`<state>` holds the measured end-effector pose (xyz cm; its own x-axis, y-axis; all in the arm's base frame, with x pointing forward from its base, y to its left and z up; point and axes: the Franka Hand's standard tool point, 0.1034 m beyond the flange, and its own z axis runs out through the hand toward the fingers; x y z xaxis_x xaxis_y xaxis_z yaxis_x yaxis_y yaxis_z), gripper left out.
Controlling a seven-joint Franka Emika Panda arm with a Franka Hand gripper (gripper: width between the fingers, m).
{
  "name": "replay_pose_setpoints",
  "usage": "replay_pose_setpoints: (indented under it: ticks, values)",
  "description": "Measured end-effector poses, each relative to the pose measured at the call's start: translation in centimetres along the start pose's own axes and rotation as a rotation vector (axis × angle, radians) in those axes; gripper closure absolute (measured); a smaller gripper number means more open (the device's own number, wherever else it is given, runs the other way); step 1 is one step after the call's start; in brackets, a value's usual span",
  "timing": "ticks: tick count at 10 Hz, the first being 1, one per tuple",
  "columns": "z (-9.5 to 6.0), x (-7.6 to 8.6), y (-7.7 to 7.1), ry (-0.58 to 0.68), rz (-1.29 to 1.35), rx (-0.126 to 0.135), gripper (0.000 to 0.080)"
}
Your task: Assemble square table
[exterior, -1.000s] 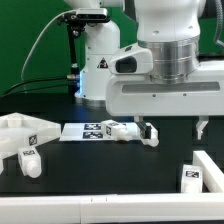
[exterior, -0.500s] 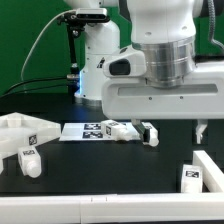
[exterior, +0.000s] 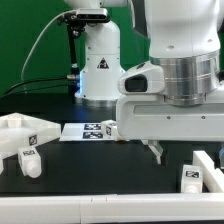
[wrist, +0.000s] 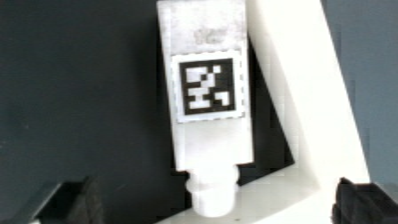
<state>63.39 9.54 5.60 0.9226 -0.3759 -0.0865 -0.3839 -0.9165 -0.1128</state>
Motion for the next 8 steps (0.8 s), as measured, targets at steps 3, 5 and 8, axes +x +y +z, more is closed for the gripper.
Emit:
replay_pose_setpoints:
  ticks: [3, 5, 8]
  values:
    - [1.4, 0.5, 1.9, -0.006, -0.006, -0.011, 0.0151]
    - [2.5, 0.0, 2.2, 0.005, -0.006, -0.014, 0.0151]
    - [2.7, -0.2, 1.8, 0.002, -0.011, -0.015, 0.0151]
